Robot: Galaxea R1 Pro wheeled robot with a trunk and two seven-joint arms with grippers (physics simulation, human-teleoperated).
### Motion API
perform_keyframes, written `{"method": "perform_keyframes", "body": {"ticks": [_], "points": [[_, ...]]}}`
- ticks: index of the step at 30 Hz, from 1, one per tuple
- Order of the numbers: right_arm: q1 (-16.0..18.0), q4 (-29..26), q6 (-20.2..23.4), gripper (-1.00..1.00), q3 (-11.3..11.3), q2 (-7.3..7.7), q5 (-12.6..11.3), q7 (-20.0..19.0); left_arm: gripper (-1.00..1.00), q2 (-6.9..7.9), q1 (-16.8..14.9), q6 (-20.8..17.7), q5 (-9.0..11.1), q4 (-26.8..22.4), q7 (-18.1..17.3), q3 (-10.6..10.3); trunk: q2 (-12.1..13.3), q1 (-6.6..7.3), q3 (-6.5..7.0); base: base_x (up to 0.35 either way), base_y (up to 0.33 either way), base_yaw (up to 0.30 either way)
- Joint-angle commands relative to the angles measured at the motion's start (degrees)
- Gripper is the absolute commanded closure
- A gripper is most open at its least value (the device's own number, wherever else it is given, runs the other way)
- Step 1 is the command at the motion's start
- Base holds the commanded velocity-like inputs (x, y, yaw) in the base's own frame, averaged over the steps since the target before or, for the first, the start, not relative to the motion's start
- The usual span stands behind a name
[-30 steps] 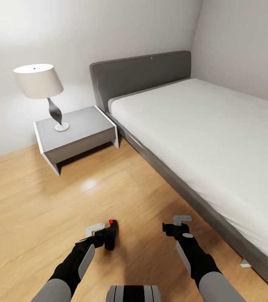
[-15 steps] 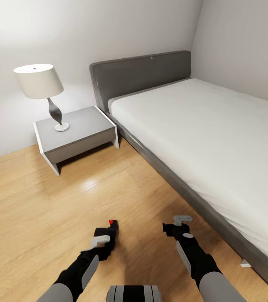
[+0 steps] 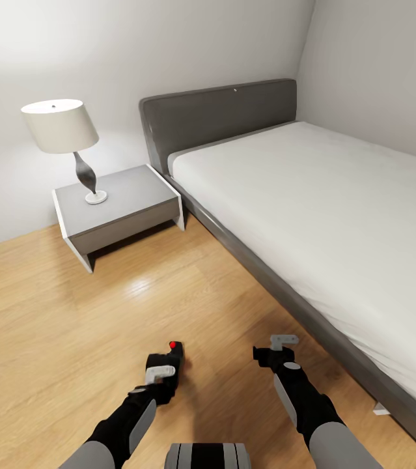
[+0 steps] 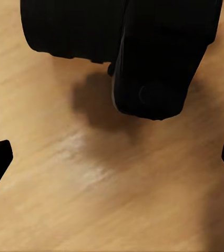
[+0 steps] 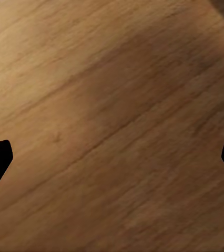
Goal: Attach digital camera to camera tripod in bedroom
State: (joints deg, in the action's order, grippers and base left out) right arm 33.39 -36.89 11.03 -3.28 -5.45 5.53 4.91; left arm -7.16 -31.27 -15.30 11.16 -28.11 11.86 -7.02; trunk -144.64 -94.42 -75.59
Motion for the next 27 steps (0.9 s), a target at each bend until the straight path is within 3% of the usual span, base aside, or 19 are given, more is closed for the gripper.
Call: {"method": "perform_keyframes", "body": {"ticks": [1,27], "points": [[0.01,-0.11,0.37,-1.0,-0.23,-0.05,0.59,-0.03,-1.0,0.05,0.01,0.1,0.61,-0.11,0.52,-0.47,-0.02,0.01,-0.04,0.0,0.0,0.0],[0.01,-0.11,0.39,-1.0,-0.17,0.0,0.68,0.1,-1.0,-0.47,0.01,1.23,1.1,-1.01,1.46,0.21,-0.02,0.01,-0.04,0.0,0.0,0.0]]}}
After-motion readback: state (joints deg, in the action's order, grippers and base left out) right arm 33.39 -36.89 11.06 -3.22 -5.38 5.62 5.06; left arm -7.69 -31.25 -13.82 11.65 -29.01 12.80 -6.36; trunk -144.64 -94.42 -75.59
